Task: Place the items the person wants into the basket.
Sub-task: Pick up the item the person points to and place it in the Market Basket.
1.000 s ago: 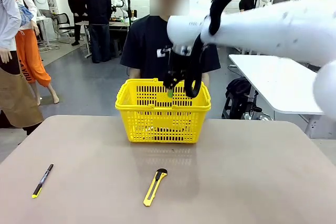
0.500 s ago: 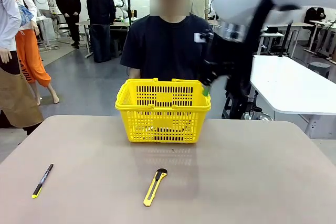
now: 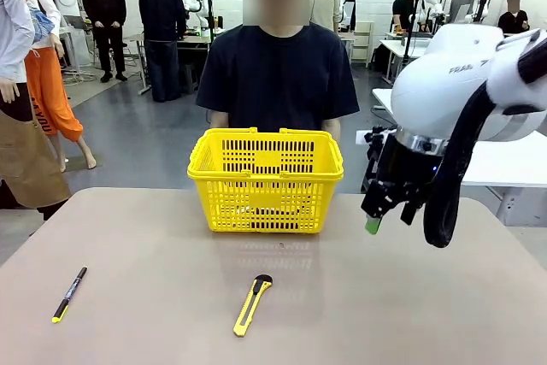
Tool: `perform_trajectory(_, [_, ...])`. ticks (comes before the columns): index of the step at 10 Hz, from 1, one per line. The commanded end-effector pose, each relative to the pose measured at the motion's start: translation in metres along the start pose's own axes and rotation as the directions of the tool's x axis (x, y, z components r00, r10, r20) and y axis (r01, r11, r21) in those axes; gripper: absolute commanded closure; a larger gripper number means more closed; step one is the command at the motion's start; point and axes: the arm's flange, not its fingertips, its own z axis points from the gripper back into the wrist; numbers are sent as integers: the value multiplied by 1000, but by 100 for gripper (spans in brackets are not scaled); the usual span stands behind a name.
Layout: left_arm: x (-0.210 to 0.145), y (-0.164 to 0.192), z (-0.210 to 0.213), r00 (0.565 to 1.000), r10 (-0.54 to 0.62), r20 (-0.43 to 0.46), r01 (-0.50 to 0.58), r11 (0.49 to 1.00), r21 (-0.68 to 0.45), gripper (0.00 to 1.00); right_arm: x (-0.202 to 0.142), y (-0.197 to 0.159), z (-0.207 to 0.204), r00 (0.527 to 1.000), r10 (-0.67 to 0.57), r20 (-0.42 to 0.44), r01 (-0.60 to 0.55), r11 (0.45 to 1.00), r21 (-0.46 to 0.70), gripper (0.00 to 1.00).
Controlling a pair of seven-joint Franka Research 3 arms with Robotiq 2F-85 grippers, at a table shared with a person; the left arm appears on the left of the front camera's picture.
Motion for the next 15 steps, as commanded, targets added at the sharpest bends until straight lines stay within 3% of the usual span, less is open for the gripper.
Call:
perform_trajectory(1, [-1,-1,1,1000,-24,19,24,1000,-4,0,18,0,-7,999,24,-26,-24,999,32,0])
perform_trajectory(3, [-1,-1,1,1000,-24,19,24,1000,-4,0,6,0,-12,1000,4,-24,-3,1000,10,0])
perform_trajectory(12, [-1,-1,1,1000,-24,19,24,1000,-4,0,11,1,-11,1000,7,-23,-7,1000,13,0])
perform_trajectory(13, [-1,-1,1,1000,-24,19,24,1000,-4,0,-31,-7,28,991,118,56,-121,991,63,0])
perform_trajectory(15, [-1,-1,1,1000,-24,19,24,1000,-4,0,-95,-31,96,925,296,237,-334,932,140,0])
